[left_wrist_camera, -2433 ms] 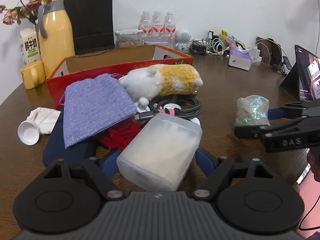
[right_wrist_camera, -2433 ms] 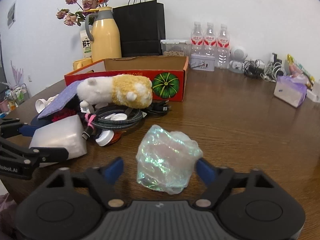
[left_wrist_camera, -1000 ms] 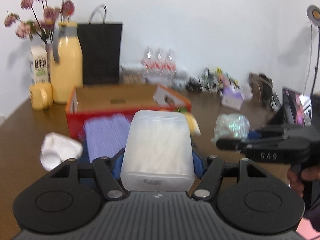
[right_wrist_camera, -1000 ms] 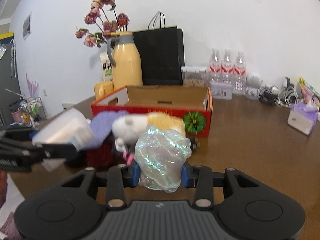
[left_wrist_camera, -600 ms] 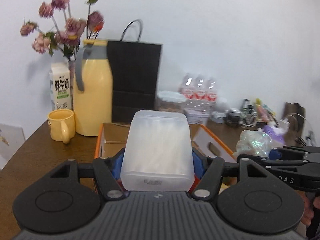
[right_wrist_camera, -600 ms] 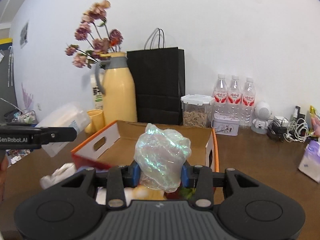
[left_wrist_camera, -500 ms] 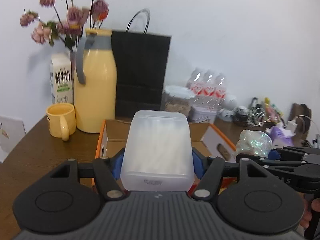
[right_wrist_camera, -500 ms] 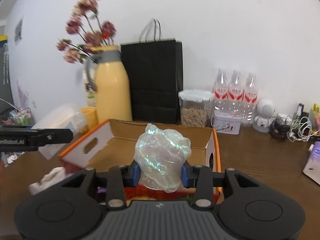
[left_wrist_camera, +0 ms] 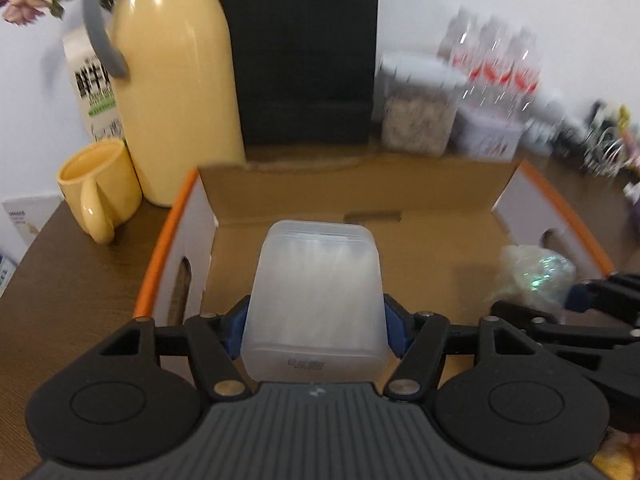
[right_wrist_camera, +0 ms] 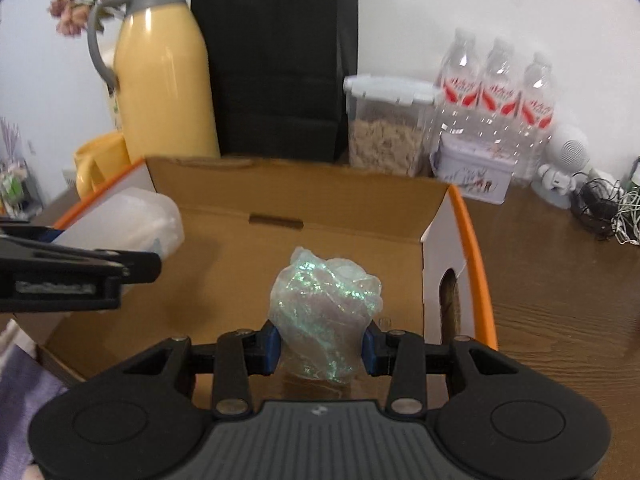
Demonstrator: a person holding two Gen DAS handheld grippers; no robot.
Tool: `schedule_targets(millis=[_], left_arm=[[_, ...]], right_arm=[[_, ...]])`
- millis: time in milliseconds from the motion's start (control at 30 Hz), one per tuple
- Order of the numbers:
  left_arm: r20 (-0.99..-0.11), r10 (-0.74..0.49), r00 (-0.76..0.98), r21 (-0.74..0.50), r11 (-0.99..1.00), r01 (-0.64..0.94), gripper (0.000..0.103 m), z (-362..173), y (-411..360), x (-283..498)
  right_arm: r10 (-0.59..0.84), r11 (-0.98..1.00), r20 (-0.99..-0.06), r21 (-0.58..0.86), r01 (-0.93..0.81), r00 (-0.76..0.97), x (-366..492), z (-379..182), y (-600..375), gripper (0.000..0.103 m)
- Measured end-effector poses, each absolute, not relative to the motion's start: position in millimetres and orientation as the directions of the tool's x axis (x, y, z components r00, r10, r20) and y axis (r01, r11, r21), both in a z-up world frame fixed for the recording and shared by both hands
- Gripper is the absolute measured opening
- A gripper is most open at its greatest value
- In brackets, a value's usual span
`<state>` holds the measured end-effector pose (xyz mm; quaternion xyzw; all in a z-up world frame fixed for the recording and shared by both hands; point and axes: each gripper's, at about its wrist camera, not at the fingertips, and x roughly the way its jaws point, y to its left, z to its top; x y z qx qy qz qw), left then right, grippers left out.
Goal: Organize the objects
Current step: 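Drop the bag in the carton with the right tool while the left drops the box, then withdraw both open tools from the cardboard box back over the table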
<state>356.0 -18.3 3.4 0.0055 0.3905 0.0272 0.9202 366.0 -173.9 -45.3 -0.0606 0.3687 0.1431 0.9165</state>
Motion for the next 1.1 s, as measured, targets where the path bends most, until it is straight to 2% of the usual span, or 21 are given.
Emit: schedule_targets(millis=[133, 200, 300, 333, 367, 400, 467, 567, 867, 1100], left_arm=[[-0.758, 0.065, 0.649, 0.052, 0.998, -0.039, 0.066, -10.1, -20.1, 365.3], [-0.771, 0.05, 0.635, 0.035, 0.999, -0.035, 0.067, -12.2, -20.0, 365.8], [-0.755, 0.022, 0.656, 0.004, 1.0, -0.029, 0.073, -7.5, -17.6, 359.4], [-0.742, 0.022, 0.67, 0.005, 1.0, -0.027, 0.08, -4.1, -17.8, 356.4], [-0.729, 0.02, 0.685, 0.004, 1.0, -0.025, 0.088, 0.7, -18.1, 353.6], [-0.713, 0.016, 0.7, 0.001, 1.0, -0.022, 0.091, 5.8, -18.2, 349.3], [-0.681, 0.008, 0.733, -0.006, 1.0, -0.017, 0.103, 17.8, -17.9, 339.3], [-0.631, 0.004, 0.776, -0.021, 1.0, -0.022, 0.103, 35.1, -15.4, 321.6], [-0.512, -0.008, 0.859, -0.035, 0.999, -0.012, 0.103, 71.9, 2.1, 256.7], [-0.437, -0.012, 0.9, -0.034, 0.999, -0.003, 0.103, 80.2, 19.2, 192.0]], right_arm=[[0.209, 0.952, -0.724, -0.004, -0.307, 0.657, 373.0, -51.7, -172.6, 0.045], [0.211, 0.949, -0.73, -0.005, -0.314, 0.65, 371.7, -53.3, -172.3, 0.055], [0.242, 0.937, -0.722, -0.001, -0.35, 0.649, 367.5, -50.7, -172.6, 0.064], [0.246, 0.935, -0.719, 0.0, -0.355, 0.65, 366.0, -48.7, -172.9, 0.066], [0.251, 0.933, -0.714, -0.002, -0.36, 0.653, 364.4, -46.2, -172.8, 0.075], [0.253, 0.93, -0.707, -0.009, -0.366, 0.66, 361.0, -42.8, -172.1, 0.089], [0.245, 0.93, -0.69, -0.033, -0.367, 0.681, 354.4, -35.6, -170.8, 0.1], [0.247, 0.93, -0.655, -0.046, -0.363, 0.715, 343.6, -21.3, -173.4, 0.103], [0.27, 0.932, -0.519, -0.071, -0.356, 0.811, 275.0, 24.4, -188.8, 0.103], [0.273, 0.935, -0.466, -0.077, -0.346, 0.841, 212.0, 37.0, -199.5, 0.103]])
